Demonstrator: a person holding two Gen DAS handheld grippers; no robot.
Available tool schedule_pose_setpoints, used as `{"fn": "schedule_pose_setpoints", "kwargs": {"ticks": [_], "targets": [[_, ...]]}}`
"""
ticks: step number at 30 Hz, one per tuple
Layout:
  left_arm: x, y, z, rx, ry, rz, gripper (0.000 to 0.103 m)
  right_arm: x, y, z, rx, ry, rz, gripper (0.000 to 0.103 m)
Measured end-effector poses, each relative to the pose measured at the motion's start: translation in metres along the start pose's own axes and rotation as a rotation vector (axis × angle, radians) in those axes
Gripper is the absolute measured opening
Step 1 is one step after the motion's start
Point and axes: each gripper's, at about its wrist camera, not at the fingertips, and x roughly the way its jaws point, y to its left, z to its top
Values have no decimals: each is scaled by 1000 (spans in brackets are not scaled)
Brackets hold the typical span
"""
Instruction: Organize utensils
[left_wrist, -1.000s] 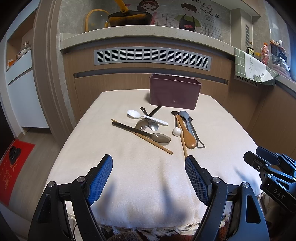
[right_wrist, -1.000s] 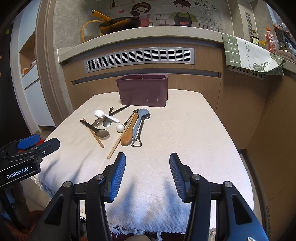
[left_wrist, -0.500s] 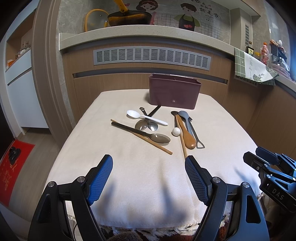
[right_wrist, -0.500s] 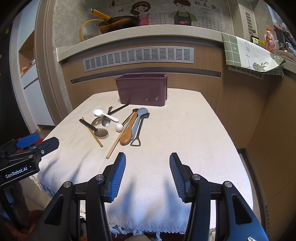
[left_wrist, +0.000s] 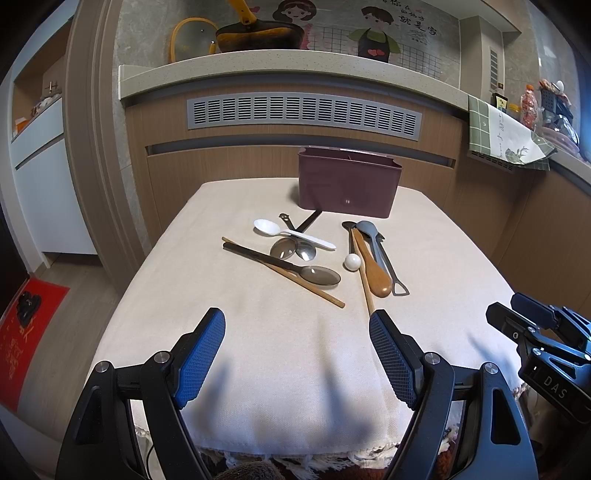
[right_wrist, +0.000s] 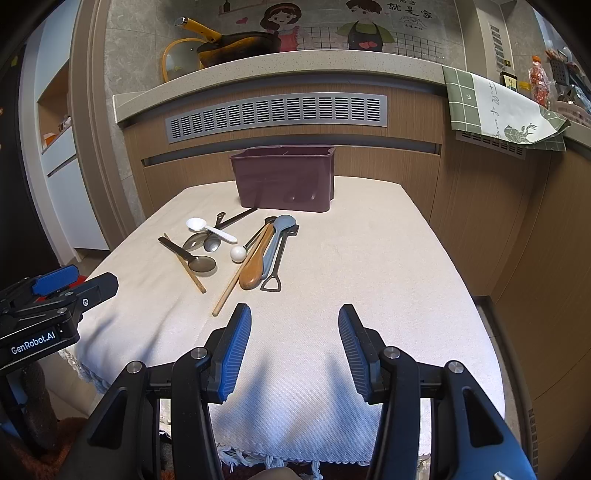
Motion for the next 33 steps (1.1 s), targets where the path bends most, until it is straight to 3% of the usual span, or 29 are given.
{"fn": "schedule_pose_setpoints", "kwargs": {"ticks": [13,19,23,28,33], "targets": [[23,5,13,-9,16,-28,80,9,-1,12,-53,-12,-16,46],[54,24,52,-7,8,-7,80,43,-6,50,-102,9,7,46],[78,48,79,-51,-6,-3,81,86,-7,77,-101,80,2,40],[117,60,88,-32,63,-8,82,138,3,96,-151,150,-36,34],[150,39,69,11,191,-55,81,162,1,101,-183,174,-68,33]]}}
